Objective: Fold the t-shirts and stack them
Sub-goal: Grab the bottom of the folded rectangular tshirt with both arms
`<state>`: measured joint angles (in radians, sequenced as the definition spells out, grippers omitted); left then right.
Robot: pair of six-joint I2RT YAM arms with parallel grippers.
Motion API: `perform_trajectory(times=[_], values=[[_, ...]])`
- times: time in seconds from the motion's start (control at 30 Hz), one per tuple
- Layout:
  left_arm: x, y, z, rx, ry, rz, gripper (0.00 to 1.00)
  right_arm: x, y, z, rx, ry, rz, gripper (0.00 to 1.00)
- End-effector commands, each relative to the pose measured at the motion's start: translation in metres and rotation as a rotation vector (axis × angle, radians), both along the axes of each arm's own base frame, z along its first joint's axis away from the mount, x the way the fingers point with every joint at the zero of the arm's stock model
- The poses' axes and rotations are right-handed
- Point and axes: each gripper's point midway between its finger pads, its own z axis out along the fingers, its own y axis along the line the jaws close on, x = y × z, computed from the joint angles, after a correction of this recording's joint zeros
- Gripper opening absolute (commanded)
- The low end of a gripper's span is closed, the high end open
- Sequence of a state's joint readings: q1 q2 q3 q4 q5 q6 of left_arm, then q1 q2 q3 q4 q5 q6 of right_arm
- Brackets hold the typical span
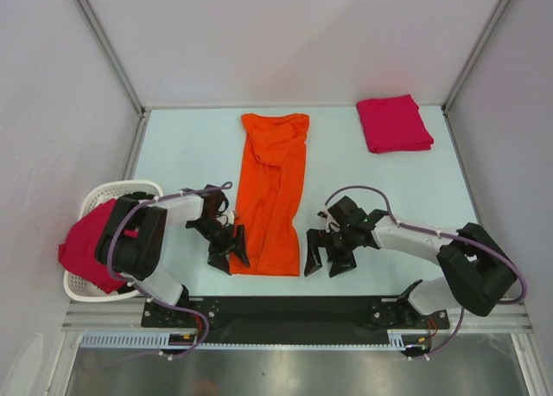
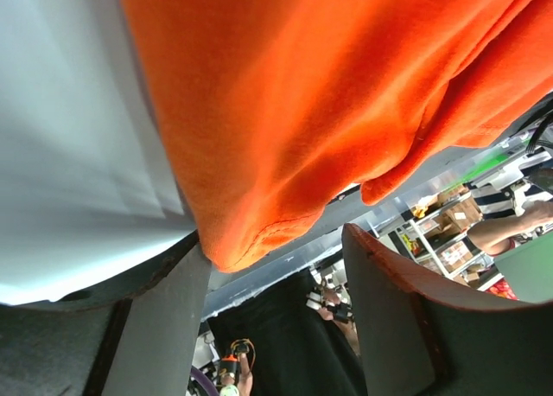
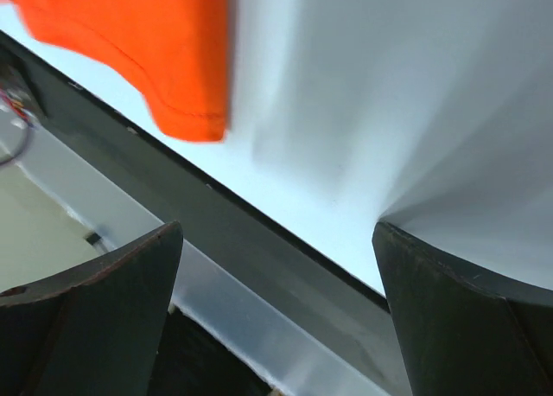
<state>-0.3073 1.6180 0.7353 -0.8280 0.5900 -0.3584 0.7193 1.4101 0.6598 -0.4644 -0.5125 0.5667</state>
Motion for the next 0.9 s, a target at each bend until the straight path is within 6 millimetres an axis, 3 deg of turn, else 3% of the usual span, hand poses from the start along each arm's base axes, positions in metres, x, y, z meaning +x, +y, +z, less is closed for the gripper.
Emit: perform_trajectory(times=[0.0,0.13,0.33,0.57,0.73,0.87], values=[[0.018,-0.005,-0.008,-0.017,-0.129,-0.015,0.70,0.029,0.018,0.000,0.118,-0.145,-0.096,0.99],[0.020,-0.006,-0.010,-0.011,-0.138,-0.007,0.73,0.033,0.023,-0.024,0.105,-0.099,-0.185,0.98],[0.028,-0.004,-0.020,0.036,-0.185,0.086,0.79,0.028,0.059,-0.026,0.202,-0.130,-0.174,0.96],[0.036,0.001,-0.019,0.081,-0.234,0.100,0.82,0.036,0.058,-0.032,0.118,-0.187,-0.278,0.94],[0.031,0.008,-0.020,0.127,-0.219,0.115,0.81,0.012,0.058,-0.045,0.007,-0.178,-0.257,0.93],[0.028,0.017,-0.028,0.194,-0.198,0.126,0.73,-0.009,0.053,-0.066,-0.081,-0.106,-0.213,0.91]])
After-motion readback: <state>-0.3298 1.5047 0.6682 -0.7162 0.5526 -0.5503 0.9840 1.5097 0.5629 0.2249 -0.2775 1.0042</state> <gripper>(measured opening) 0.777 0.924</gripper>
